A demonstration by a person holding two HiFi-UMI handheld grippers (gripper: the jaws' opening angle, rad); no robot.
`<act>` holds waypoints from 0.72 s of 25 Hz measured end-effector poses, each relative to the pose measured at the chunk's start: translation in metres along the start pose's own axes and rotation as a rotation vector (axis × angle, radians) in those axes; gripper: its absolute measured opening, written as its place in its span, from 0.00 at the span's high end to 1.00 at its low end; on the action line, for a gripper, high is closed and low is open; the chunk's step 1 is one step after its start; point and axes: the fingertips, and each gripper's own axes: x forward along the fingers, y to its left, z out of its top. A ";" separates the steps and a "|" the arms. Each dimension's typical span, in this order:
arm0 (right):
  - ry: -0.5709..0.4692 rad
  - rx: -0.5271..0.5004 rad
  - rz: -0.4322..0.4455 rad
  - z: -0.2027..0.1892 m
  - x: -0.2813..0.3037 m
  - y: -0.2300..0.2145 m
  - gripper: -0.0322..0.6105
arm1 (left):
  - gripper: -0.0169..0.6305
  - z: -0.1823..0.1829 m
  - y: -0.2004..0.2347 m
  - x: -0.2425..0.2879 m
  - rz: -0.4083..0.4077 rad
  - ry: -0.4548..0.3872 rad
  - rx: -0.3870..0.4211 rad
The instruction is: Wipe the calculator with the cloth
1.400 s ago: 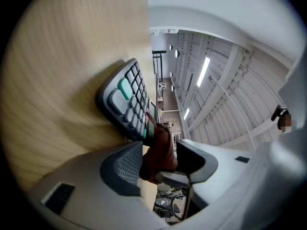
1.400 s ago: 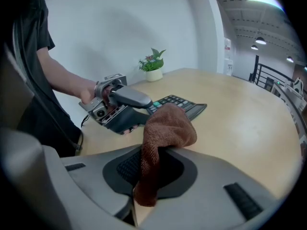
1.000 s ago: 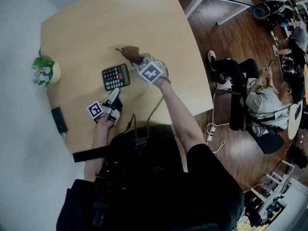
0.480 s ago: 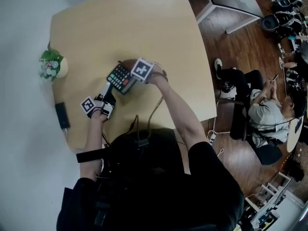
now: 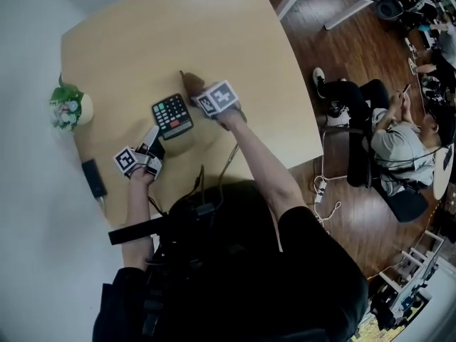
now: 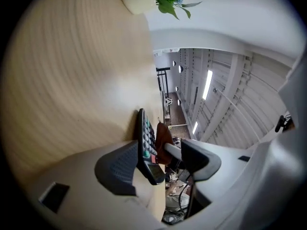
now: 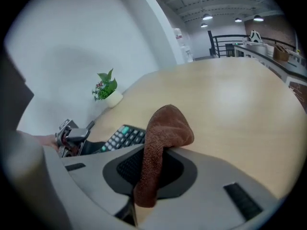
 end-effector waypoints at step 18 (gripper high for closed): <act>0.137 0.163 0.308 -0.084 -0.026 0.070 0.86 | 0.57 0.001 0.006 0.003 0.090 -0.086 0.000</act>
